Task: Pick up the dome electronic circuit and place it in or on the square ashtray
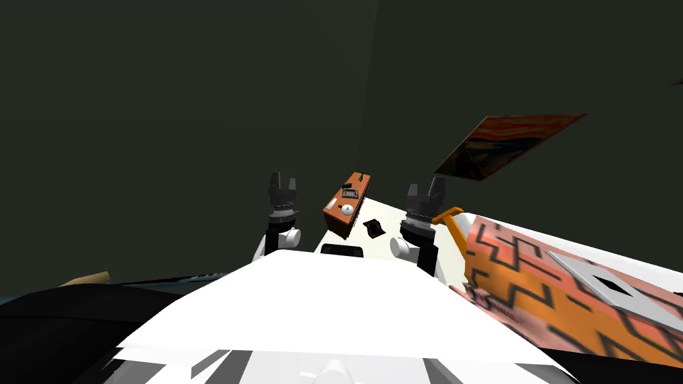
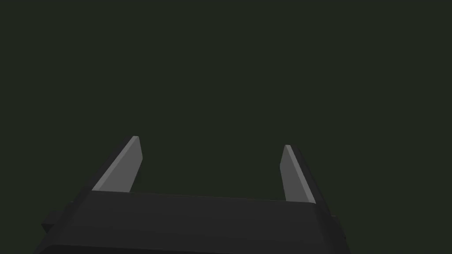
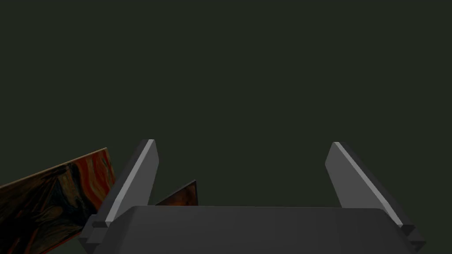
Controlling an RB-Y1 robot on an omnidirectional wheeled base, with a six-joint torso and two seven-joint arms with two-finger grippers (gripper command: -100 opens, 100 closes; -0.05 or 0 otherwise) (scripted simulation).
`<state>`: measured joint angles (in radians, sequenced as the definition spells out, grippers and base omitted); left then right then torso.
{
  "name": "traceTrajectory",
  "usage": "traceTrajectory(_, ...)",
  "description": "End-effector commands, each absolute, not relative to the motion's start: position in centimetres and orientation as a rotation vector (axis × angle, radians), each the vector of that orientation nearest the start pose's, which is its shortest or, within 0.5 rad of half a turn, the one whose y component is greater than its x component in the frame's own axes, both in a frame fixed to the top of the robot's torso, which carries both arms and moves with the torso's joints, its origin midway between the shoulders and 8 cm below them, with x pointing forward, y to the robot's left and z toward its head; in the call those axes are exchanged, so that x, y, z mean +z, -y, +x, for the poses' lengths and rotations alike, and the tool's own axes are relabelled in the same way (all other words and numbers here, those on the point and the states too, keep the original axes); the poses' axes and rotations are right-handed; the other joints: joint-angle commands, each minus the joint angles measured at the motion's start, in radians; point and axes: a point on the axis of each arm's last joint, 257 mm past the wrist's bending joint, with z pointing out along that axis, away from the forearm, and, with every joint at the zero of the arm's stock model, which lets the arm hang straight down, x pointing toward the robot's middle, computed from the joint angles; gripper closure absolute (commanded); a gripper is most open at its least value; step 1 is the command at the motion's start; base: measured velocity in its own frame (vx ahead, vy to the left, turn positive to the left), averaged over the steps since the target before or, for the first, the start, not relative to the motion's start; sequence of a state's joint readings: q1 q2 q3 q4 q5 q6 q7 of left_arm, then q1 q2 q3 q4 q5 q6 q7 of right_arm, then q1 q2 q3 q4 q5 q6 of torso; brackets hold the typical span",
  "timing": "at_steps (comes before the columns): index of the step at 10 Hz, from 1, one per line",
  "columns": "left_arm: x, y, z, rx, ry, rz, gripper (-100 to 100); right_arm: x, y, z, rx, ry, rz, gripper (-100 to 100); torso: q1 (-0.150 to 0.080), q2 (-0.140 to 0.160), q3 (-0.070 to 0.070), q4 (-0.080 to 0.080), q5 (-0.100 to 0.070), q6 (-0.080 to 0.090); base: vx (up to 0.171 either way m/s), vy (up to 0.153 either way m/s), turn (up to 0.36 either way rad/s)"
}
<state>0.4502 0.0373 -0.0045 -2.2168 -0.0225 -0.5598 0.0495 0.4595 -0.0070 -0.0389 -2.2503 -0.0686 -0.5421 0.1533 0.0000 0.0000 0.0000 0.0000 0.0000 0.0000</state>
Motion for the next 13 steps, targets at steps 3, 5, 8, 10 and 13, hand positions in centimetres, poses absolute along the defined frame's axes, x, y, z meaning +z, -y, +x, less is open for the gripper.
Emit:
traceTrajectory(3,-1.7,-28.0,36.8,-1.386,-0.688,-0.716,-100,3.3,29.6,34.2,1.187,-0.574,0.598,0,0.0,0.0,0.0,0.0,0.0,0.0,0.007,-0.002,-0.214)
traceTrajectory(5,-4.5,-29.1,37.7,-1.393,-0.728,-0.801,-100,3.3,29.6,34.2,1.187,-0.574,0.598,0,0.0,0.0,0.0,0.0,0.0,0.0,0.008,-0.007,-0.225)
traceTrajectory(8,-8.0,-30.4,38.5,-1.396,-0.771,-0.907,-100,3.3,29.6,34.2,1.187,-0.574,0.598,0,0.0,-0.001,0.0,0.0,0.0,0.0,0.006,-0.007,-0.21)
traceTrajectory(10,-12.1,-31.7,39.2,-1.381,-0.826,-1.02,-100,3.3,29.6,34.2,1.187,-0.574,0.598,0,0.0,0.0,0.0,0.0,0.0,0.0,0.002,-0.013,-0.239)
traceTrajectory(13,-16.7,-33.5,39.4,-1.363,-0.869,-1.159,-100,3.3,29.6,34.2,1.187,-0.574,0.598,0,0.0,0.0,0.0,0.0,0.0,0.0,0.001,-0.01,-0.255)
